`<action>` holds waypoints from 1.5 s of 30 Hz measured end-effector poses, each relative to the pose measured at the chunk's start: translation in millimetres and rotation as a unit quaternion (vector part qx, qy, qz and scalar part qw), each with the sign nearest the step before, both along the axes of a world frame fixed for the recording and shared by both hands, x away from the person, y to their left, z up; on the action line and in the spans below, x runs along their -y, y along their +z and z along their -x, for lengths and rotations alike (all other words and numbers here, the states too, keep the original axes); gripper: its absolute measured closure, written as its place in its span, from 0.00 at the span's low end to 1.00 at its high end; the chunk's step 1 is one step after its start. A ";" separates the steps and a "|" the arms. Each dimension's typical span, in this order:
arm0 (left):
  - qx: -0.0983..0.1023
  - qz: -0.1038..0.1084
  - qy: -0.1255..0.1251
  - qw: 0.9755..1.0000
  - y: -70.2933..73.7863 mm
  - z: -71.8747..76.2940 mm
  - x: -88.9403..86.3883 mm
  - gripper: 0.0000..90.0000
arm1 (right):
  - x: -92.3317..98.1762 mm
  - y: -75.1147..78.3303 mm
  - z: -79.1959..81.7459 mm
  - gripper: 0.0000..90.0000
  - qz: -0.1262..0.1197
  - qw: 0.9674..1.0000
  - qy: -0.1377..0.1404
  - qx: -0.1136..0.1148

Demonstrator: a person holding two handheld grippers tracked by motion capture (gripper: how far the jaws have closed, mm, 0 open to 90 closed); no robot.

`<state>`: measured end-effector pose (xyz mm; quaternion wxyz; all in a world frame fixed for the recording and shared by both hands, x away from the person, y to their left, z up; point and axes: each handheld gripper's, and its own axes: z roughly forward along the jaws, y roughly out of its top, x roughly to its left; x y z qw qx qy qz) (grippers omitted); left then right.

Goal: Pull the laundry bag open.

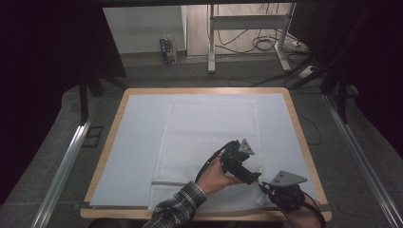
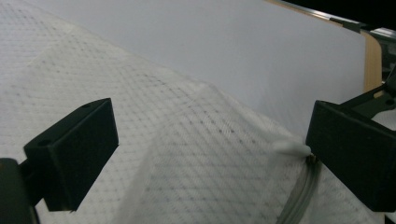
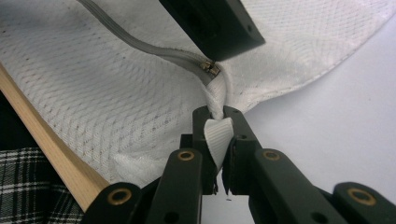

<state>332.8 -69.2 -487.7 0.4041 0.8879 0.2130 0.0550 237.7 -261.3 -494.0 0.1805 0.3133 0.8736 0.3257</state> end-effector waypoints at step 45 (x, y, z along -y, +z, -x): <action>-0.137 0.067 -0.128 0.980 -8.2 14.3 -29.9 0.86 | -4.8 0.1 5.2 0.93 0.044 0.998 0.021 0.046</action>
